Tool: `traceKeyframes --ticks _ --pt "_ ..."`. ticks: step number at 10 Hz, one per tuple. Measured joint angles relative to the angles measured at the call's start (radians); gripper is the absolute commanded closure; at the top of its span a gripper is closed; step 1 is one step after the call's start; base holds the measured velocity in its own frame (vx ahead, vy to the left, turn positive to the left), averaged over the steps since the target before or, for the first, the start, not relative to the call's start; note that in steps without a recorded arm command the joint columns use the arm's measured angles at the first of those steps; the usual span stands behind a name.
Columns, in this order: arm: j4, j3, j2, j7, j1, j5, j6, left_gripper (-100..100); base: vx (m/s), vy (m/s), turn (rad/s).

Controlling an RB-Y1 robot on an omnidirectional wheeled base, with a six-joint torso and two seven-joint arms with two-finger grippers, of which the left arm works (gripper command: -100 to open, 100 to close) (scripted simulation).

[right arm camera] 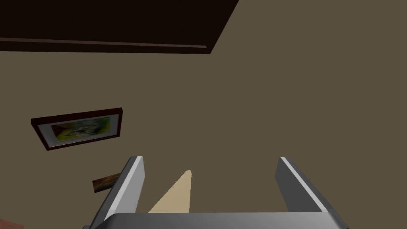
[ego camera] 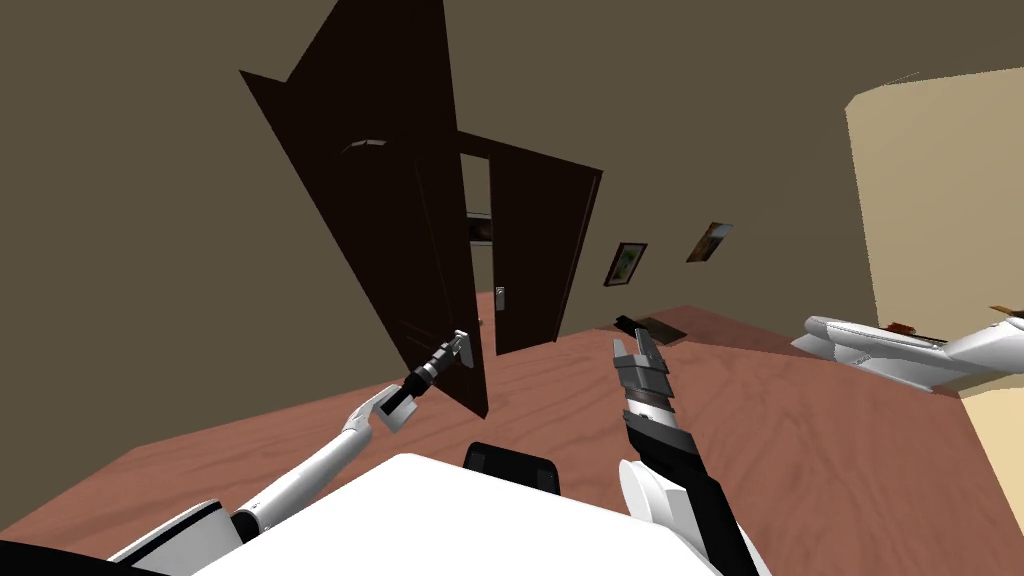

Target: Pull the door open

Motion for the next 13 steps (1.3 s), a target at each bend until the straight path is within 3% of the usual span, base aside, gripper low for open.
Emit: traceKeyframes --ticks 1,4,9,13 --pt "0.002 -0.003 0.001 0.002 0.004 -0.001 -0.002 100 -0.151 0.111 -0.123" --pt "-0.002 -0.016 0.034 0.023 0.02 -0.001 -0.042 100 -0.179 0.114 -0.137" --pt "0.012 -0.049 0.094 0.065 0.048 -0.004 -0.133 100 -0.186 0.128 -0.113" --pt "0.018 -0.059 0.119 0.08 0.061 -0.005 -0.165 100 -0.145 0.09 -0.104"
